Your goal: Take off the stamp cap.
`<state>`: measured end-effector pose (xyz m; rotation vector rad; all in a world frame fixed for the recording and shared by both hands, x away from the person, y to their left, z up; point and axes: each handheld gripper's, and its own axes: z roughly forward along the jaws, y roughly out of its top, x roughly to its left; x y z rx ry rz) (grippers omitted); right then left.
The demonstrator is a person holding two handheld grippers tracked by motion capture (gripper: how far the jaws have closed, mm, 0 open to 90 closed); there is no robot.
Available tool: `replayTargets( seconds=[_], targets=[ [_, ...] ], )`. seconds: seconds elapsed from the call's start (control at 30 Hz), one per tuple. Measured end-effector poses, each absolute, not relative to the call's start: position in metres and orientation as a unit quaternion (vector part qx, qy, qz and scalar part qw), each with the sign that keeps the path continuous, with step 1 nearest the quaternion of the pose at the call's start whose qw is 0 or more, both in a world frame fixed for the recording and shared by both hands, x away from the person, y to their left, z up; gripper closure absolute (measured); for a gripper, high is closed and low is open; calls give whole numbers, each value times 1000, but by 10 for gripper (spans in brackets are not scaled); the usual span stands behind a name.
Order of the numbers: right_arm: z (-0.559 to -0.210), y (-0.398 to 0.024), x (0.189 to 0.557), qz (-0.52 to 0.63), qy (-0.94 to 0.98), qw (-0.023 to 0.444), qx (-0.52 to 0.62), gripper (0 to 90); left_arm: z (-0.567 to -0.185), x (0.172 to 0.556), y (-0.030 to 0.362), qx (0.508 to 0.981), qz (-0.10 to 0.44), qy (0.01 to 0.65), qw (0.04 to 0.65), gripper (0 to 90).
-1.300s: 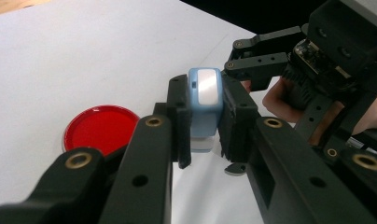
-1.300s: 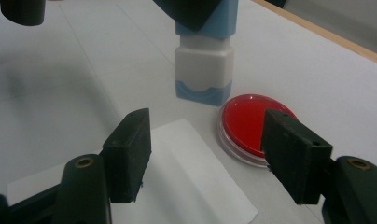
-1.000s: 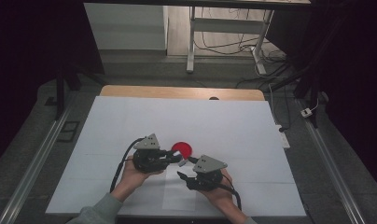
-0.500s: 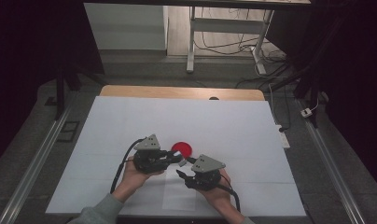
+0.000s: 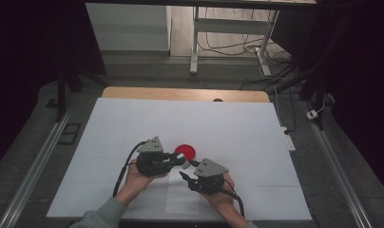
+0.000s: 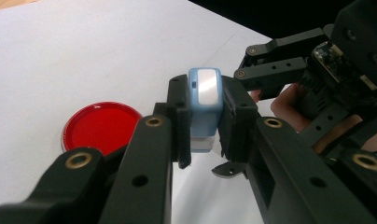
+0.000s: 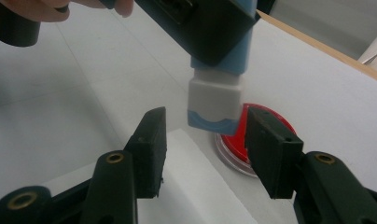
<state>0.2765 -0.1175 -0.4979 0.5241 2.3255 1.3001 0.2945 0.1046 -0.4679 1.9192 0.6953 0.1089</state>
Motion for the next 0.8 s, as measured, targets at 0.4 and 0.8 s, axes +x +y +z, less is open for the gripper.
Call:
replayTargets(
  seconds=[0.4,0.8],
  targets=[
    [-499,-115,275,460,836,232,187,560,-468,294,104,798,48,293,525,756],
    [-498,-116,274,461,831,248,191,623,-469,293,103,795,50,293,530,757]
  ],
)
